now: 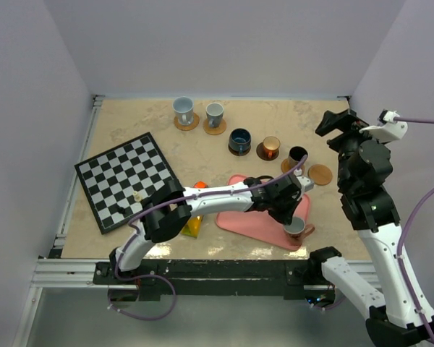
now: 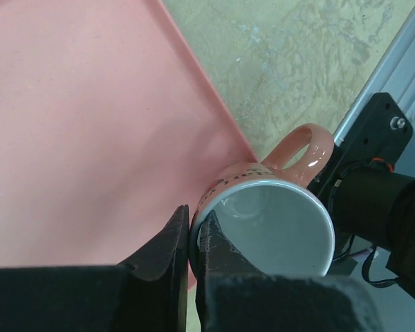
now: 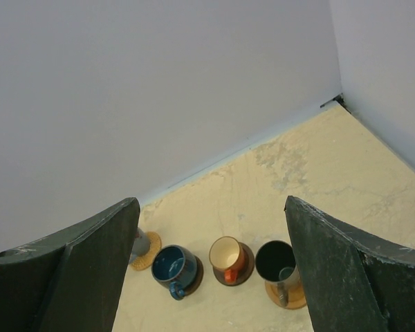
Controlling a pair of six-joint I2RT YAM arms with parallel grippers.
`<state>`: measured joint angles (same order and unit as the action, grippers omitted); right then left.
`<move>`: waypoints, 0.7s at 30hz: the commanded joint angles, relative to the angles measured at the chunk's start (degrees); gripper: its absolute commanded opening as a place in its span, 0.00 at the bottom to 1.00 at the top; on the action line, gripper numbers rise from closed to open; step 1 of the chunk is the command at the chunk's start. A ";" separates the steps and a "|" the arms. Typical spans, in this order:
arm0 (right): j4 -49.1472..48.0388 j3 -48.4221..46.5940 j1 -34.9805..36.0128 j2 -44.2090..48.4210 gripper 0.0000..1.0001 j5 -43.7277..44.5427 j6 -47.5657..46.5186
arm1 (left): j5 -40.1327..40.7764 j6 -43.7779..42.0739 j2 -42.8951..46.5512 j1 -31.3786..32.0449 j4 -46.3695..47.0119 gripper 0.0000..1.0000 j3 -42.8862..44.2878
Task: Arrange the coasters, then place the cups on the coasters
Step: Pick up the cup from the tray.
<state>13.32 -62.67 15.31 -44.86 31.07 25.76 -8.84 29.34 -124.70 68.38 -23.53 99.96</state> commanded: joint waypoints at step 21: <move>8.03 -3.85 10.77 -19.37 0.74 -43.75 -14.41 | -6.18 -32.94 22.93 -28.83 -19.89 0.00 -3.37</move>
<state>19.79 -65.34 18.35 -60.25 -9.04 15.05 -8.38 0.91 -102.32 39.31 -42.15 92.58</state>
